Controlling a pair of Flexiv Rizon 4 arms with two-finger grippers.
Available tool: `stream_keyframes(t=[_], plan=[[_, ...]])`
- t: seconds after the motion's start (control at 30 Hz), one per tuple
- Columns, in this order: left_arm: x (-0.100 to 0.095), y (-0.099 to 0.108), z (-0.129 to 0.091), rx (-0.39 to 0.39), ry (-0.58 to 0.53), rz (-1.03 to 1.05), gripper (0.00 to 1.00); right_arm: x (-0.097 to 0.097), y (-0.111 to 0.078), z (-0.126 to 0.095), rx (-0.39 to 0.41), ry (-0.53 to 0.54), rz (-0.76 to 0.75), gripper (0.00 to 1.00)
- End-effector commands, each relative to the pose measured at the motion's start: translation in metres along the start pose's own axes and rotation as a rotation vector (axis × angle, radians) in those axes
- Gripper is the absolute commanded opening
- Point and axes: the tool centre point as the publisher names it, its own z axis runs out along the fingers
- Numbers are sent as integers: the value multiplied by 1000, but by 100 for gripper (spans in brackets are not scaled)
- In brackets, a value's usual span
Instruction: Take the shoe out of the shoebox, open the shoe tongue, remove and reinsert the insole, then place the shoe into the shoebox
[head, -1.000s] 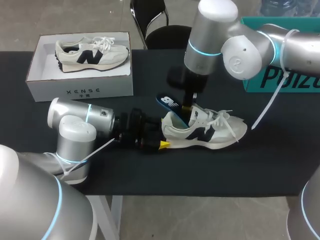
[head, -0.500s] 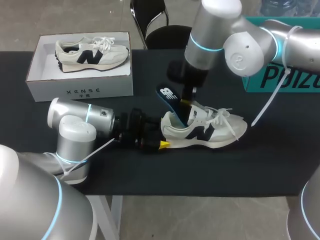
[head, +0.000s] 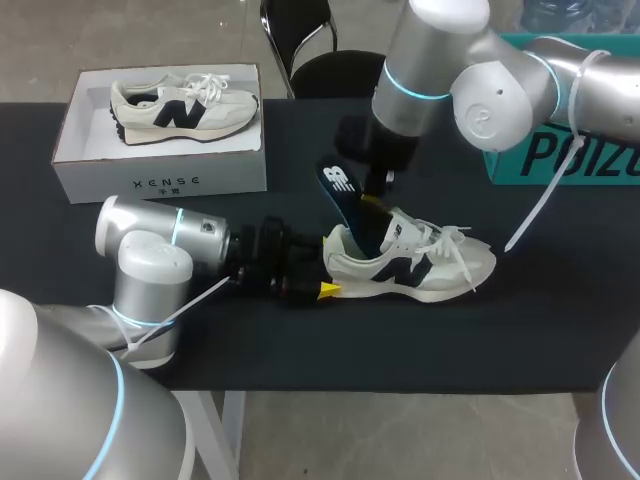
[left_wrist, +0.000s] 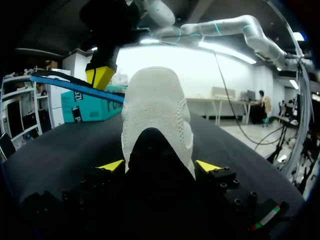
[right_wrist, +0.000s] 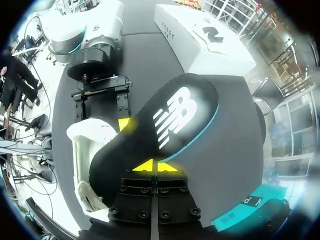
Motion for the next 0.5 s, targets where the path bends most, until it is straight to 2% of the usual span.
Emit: stream_keyframes(t=[0.03, 0.5], plan=[[1, 3, 2, 0, 0, 0, 0, 4, -5, 4, -13, -2, 4, 0], [1, 3, 2, 0, 0, 0, 0, 2, -3, -35, -79, -87, 7, 0]])
